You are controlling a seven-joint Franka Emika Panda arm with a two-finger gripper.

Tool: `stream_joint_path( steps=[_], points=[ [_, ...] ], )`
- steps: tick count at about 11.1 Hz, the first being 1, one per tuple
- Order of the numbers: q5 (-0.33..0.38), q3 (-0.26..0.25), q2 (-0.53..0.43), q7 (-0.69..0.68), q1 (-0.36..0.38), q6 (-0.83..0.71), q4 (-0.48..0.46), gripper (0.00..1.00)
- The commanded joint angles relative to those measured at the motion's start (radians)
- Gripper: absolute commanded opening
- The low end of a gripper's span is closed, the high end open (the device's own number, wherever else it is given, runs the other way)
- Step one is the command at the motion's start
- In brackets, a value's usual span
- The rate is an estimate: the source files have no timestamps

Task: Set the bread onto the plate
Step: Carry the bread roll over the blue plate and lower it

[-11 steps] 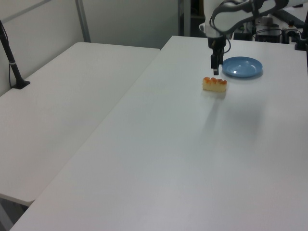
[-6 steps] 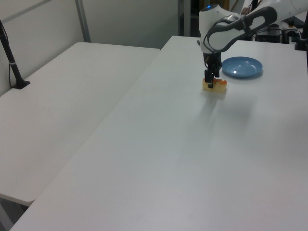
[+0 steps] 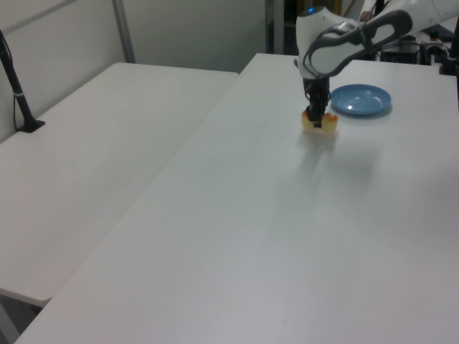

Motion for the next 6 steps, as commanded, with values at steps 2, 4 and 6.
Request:
stream_joint_path(
  steps=[2, 4, 6],
  points=[
    [-0.01, -0.007, -0.083, -0.15, -0.122, -0.104, -0.011, 0.31],
    [-0.033, -0.006, -0.066, -0.234, -0.211, -0.069, -0.014, 0.32],
    [-0.033, -0.006, -0.032, -0.279, -0.28, 0.037, -0.027, 0.35]
  ],
)
